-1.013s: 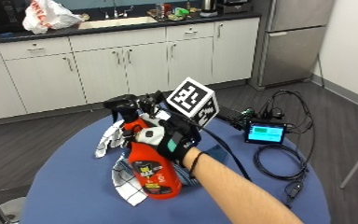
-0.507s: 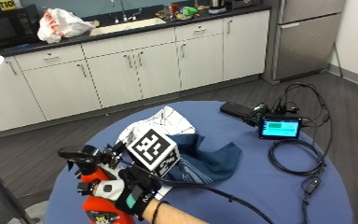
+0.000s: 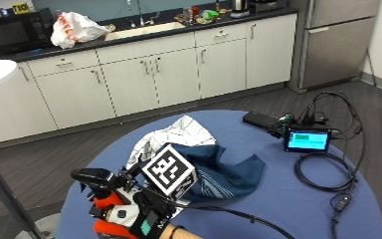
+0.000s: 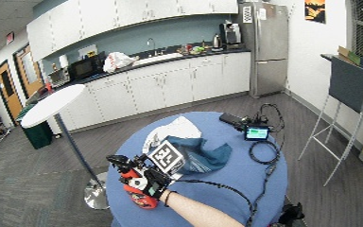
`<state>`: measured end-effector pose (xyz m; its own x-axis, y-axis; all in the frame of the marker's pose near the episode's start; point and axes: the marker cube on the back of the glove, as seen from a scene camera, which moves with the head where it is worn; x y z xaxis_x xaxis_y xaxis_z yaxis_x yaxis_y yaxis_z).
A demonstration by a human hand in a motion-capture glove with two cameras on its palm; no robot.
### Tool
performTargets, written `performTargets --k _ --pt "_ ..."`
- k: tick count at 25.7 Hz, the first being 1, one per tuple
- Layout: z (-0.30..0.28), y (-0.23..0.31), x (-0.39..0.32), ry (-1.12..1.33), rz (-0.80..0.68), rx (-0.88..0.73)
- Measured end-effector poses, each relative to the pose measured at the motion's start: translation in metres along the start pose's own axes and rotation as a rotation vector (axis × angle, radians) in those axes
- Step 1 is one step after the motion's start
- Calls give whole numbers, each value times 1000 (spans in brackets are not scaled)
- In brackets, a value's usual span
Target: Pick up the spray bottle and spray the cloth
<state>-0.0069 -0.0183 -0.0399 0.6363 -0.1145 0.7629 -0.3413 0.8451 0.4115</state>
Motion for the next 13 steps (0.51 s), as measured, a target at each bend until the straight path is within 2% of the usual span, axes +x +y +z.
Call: performTargets --k 6,13 --pt "7 4 5 -9 -7 -21" --pt "35 16 10 47 -18 -181"
